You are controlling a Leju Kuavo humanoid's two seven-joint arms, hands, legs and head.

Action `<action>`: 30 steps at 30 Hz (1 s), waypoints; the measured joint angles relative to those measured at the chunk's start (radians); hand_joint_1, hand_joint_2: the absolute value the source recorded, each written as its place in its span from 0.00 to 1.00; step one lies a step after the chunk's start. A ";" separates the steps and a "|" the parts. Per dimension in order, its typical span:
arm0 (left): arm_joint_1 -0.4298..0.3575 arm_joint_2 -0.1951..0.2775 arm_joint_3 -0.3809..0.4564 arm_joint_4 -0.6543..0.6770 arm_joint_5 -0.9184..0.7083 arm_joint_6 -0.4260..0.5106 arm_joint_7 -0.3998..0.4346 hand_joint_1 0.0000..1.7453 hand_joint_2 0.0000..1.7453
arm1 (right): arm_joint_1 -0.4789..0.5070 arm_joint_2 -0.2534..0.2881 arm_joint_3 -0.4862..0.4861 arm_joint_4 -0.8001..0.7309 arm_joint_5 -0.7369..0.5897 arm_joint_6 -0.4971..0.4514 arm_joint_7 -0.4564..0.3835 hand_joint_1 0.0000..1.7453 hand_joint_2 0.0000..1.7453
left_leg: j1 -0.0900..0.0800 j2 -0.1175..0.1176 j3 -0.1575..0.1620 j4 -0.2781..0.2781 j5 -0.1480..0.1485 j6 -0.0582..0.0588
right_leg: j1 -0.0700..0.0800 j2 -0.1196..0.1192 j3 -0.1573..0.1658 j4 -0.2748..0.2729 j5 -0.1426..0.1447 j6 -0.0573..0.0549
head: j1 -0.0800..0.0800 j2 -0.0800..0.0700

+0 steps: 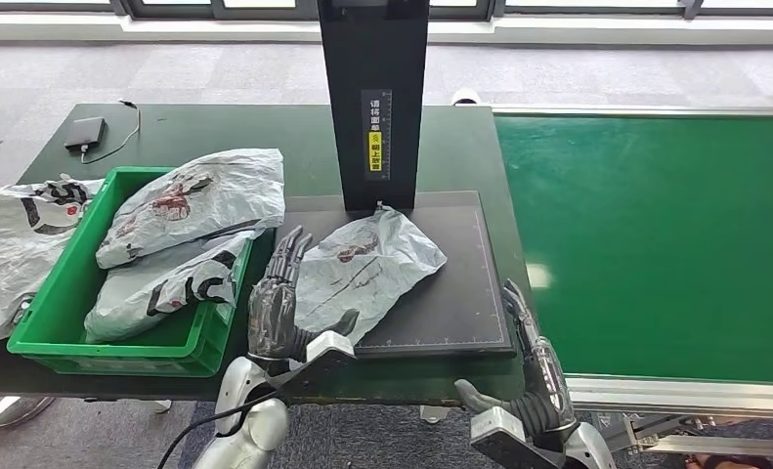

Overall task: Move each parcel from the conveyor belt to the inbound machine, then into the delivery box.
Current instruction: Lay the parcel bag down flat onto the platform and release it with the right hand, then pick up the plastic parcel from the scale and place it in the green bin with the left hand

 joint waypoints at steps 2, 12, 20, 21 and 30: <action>-0.023 0.001 -0.016 0.072 -0.122 0.022 0.081 0.00 1.00 | 0.033 -0.004 0.000 -0.074 -0.026 0.008 -0.027 0.00 1.00 | 0.000 0.001 0.000 0.000 0.000 0.000 | 0.000 0.001 0.000 0.000 0.001 0.000 | 0.000 0.000; -0.094 -0.011 -0.056 0.293 -0.267 0.031 0.186 0.00 1.00 | 0.106 -0.020 0.000 -0.247 -0.062 0.009 -0.053 0.00 1.00 | 0.000 0.004 0.001 0.000 0.000 0.000 | 0.000 0.004 0.000 0.000 0.001 -0.001 | 0.000 0.000; -0.110 -0.016 -0.057 0.333 -0.311 -0.015 0.210 0.00 1.00 | 0.119 -0.022 0.000 -0.279 -0.081 -0.005 -0.072 0.00 1.00 | 0.000 0.004 0.001 0.000 0.000 0.000 | 0.000 0.004 0.000 0.000 0.001 -0.001 | 0.000 0.000; -0.113 -0.017 -0.057 0.339 -0.328 -0.034 0.217 0.00 1.00 | 0.123 -0.024 0.000 -0.288 -0.091 -0.018 -0.077 0.00 1.00 | 0.000 0.004 0.001 0.000 0.000 0.000 | 0.000 0.004 0.000 0.000 0.001 -0.001 | 0.000 0.000; -0.156 -0.025 -0.056 0.407 -0.408 -0.135 0.268 1.00 1.00 | 0.130 -0.159 0.143 -0.456 -0.232 -0.261 -0.089 0.00 1.00 | -0.001 0.003 0.005 -0.001 -0.007 0.003 | -0.001 0.003 0.015 -0.001 -0.005 0.001 | 0.000 0.000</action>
